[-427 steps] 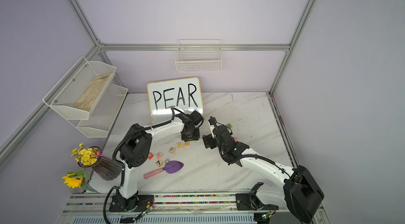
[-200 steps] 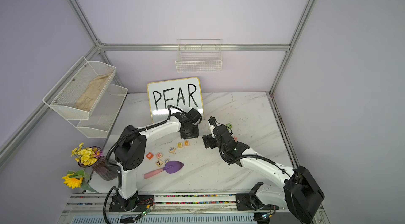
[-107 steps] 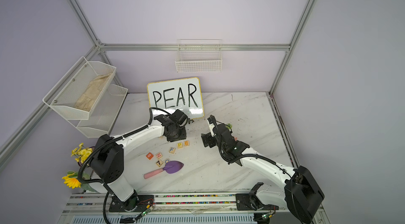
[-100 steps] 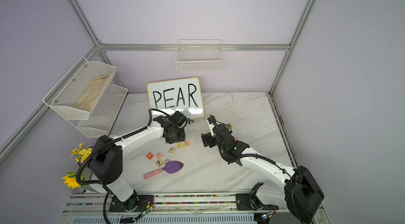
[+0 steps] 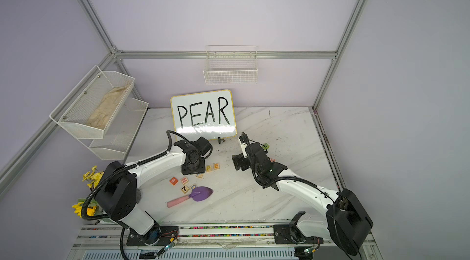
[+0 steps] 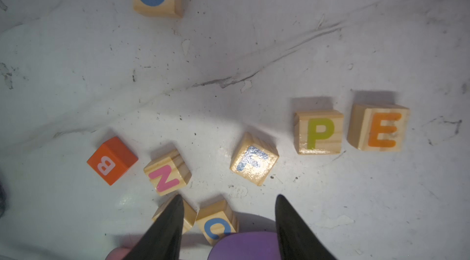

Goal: Spell the uppercase word “pear” with letter blocks
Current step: Move the letter block to the center of the board.

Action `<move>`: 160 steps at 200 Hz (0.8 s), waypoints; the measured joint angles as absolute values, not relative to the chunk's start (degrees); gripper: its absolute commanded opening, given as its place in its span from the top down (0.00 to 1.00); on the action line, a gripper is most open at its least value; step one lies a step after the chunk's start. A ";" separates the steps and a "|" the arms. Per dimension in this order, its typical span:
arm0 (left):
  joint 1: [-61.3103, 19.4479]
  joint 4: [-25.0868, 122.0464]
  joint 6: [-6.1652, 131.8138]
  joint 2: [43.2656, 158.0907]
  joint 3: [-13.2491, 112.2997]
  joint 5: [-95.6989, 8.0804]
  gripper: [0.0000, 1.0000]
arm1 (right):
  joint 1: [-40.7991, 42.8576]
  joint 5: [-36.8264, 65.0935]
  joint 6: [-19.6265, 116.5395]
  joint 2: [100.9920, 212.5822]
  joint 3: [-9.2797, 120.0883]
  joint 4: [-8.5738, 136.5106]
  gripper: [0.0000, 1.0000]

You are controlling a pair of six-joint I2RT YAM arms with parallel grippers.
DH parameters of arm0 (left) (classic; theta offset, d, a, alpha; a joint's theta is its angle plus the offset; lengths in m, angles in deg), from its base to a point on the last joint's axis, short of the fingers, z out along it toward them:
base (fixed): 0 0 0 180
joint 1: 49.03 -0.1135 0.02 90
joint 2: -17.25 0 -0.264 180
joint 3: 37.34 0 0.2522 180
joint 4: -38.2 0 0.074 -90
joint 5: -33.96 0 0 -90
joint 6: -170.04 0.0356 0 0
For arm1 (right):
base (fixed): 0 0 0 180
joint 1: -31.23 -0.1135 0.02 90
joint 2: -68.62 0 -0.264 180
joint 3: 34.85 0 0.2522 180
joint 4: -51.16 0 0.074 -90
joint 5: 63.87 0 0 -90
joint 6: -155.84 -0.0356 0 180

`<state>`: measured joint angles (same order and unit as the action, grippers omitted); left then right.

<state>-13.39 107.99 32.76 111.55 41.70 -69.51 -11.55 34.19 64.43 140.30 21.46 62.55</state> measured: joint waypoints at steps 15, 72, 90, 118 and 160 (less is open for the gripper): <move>-13.39 106.66 33.24 111.57 40.28 -68.97 0.36 | -11.55 34.19 64.43 140.32 21.46 62.55 0.04; -13.39 101.24 34.88 111.53 37.39 -66.89 0.35 | -11.55 34.03 64.39 141.50 21.59 62.57 0.04; -13.39 100.36 34.90 111.99 36.98 -66.93 0.35 | -11.55 34.01 64.37 141.50 21.68 62.59 0.04; -13.72 99.82 34.86 113.71 36.65 -67.31 0.36 | -11.55 32.98 64.19 141.72 22.05 62.50 0.04; -15.91 99.86 34.59 115.09 35.64 -68.77 0.35 | -11.88 24.59 64.34 142.29 22.09 59.90 0.04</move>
